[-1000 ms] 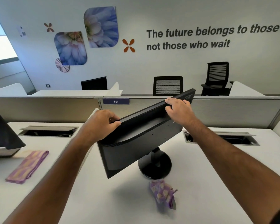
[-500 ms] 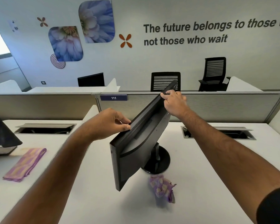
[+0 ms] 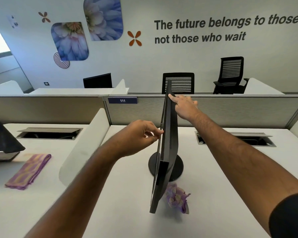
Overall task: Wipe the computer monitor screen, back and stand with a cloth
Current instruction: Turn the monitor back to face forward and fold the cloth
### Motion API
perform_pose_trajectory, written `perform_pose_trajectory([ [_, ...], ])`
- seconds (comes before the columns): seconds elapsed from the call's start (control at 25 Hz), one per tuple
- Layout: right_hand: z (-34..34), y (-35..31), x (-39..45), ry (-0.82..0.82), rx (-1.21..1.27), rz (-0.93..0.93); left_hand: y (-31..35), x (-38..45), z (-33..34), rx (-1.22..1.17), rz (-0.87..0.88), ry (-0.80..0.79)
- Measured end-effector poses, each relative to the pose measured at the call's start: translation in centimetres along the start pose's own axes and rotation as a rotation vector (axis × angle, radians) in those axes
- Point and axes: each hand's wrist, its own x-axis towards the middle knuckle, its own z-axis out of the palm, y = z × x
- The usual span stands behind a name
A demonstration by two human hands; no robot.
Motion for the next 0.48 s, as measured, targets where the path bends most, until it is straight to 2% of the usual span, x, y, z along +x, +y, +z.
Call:
perform_pose_trajectory([
  [0.16, -0.5, -0.1, -0.1, -0.033, 0.032, -0.002, -0.3, 1.0, 0.0, 0.006, 0.045, -0.043],
  [0.28, -2.0, -0.5, -2.6, 0.007, 0.092, -0.051, -1.2, 1.8, -0.6, 0.023, 0.088, -0.121],
  [0.36, -3.1, -1.5, -5.5, 0.013, 0.125, -0.099, -2.6, 3.0, -1.2, 0.026, 0.1, -0.076],
  [0.48, -3.8, -3.3, -10.5, -0.024, 0.048, -0.159, -5.1, 6.5, -1.7, 0.144, 0.084, 0.023],
])
